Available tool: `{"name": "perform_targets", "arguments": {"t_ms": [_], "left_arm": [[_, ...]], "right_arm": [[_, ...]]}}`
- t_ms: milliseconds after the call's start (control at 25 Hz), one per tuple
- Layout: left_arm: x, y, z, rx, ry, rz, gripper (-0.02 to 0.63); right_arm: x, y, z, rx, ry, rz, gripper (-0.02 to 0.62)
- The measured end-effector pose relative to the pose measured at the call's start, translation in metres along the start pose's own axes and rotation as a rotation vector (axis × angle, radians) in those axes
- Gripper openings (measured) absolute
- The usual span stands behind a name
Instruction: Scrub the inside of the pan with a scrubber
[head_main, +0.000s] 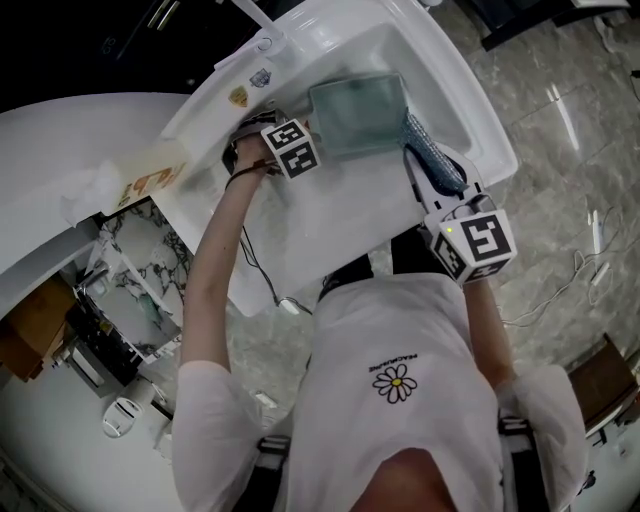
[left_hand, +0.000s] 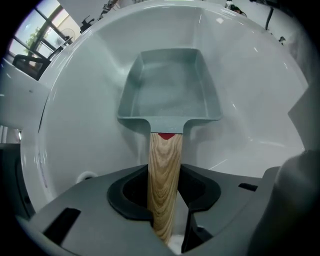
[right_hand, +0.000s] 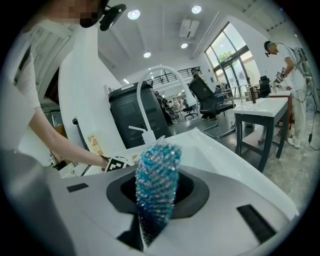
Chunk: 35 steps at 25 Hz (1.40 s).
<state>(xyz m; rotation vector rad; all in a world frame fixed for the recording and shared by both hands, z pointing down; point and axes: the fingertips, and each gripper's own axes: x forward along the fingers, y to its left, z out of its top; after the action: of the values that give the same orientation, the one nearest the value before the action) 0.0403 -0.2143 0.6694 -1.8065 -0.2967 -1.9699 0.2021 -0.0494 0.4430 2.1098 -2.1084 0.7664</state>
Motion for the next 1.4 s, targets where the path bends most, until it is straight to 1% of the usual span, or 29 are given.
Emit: {"name": "perform_targets", "arguments": {"t_ms": [80, 240, 320, 400, 480, 560, 760, 920, 1040, 1120, 1240, 1400], "left_arm": [[0.000, -0.001, 0.001, 0.003, -0.002, -0.010, 0.149], [-0.002, -0.003, -0.001, 0.013, -0.021, -0.005, 0.149], [-0.005, -0.006, -0.003, -0.002, -0.014, -0.011, 0.147], [-0.013, -0.012, -0.003, -0.023, -0.005, -0.017, 0.147], [-0.024, -0.018, -0.002, -0.042, -0.003, -0.012, 0.147], [-0.037, -0.023, -0.001, -0.062, -0.003, -0.006, 0.146], [-0.066, -0.040, -0.002, -0.125, -0.007, -0.005, 0.146], [-0.083, -0.057, -0.008, -0.169, -0.003, 0.007, 0.143], [-0.089, -0.070, -0.020, -0.187, 0.025, 0.010, 0.141], [-0.091, -0.082, -0.028, -0.218, 0.043, 0.001, 0.141], [-0.092, -0.098, -0.039, -0.276, 0.063, -0.012, 0.141], [-0.092, -0.110, -0.046, -0.319, 0.071, -0.008, 0.140]], "right_arm": [[-0.001, 0.001, -0.002, 0.002, 0.007, 0.001, 0.058], [-0.002, 0.000, -0.003, 0.004, 0.015, -0.005, 0.058], [0.000, -0.003, -0.002, -0.011, 0.040, -0.011, 0.058], [0.005, -0.009, -0.002, -0.023, 0.089, -0.011, 0.057], [0.013, -0.017, -0.003, -0.023, 0.165, 0.007, 0.057], [0.027, -0.025, -0.005, -0.028, 0.262, 0.036, 0.057], [0.071, -0.042, -0.012, -0.097, 0.517, 0.105, 0.057], [0.108, -0.041, -0.034, -0.093, 0.748, 0.194, 0.057], [0.133, -0.036, -0.056, -0.099, 0.907, 0.229, 0.057], [0.147, -0.032, -0.077, -0.112, 1.006, 0.240, 0.057], [0.162, -0.023, -0.107, -0.124, 1.119, 0.247, 0.057], [0.175, -0.013, -0.134, -0.167, 1.192, 0.243, 0.057]]}}
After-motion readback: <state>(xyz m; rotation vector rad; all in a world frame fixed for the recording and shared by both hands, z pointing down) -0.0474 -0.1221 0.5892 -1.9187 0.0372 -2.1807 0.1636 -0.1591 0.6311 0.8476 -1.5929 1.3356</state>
